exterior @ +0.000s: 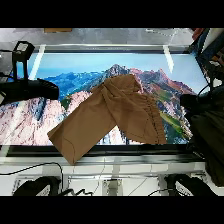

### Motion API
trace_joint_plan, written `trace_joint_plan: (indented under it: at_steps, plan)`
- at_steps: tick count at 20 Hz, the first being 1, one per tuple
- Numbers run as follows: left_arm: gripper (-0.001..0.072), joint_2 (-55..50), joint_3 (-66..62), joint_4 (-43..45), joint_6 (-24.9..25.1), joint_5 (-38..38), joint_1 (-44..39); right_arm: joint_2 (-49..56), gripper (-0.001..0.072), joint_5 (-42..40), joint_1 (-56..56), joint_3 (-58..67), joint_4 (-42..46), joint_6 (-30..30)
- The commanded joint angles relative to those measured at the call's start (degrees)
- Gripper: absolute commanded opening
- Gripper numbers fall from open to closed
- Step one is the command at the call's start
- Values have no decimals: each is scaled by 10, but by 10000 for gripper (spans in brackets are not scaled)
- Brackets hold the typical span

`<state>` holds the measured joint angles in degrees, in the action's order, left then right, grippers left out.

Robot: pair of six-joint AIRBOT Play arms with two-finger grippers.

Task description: Fold the clothes and pants, and hang the long-sleeved shirts on hangers.

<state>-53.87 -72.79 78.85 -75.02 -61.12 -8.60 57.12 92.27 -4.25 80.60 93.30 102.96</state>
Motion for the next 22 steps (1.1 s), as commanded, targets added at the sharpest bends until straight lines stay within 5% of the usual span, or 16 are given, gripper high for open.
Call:
trace_joint_plan:
  at_steps: [1, 4, 7, 10, 13, 15, 17, 19, 22]
  plan:
    - [16, 0, 0, 0, 0, 0, 0, 1, 29, -68, 0, 0, 18, -43]
    - [17, 0, 0, 0, 0, 0, 0, 9, 27, -51, 12, -4, 64, -166]
    - [16, 0, 0, 0, 0, 0, 0, 14, 26, -4, 98, -59, 39, -187]
    - [16, 0, 0, 0, 0, 0, 0, 8, 26, 42, 219, -183, -104, -263]
    - [17, 0, 0, 0, 0, 0, 0, -21, 27, -19, 322, -338, -289, -291]
    - [16, 0, 0, 0, 0, 0, 0, -38, 29, -65, 358, -434, -334, -289]
    - [17, 0, 0, 0, 0, 0, 0, -40, 126, -124, 362, -508, -339, -273]
    - [16, 0, 0, 0, 0, 0, 0, -40, 383, -187, 360, -570, -381, -255]
    - [16, 0, 0, 0, 0, 0, 0, -40, 410, -272, 360, -627, -424, -217]
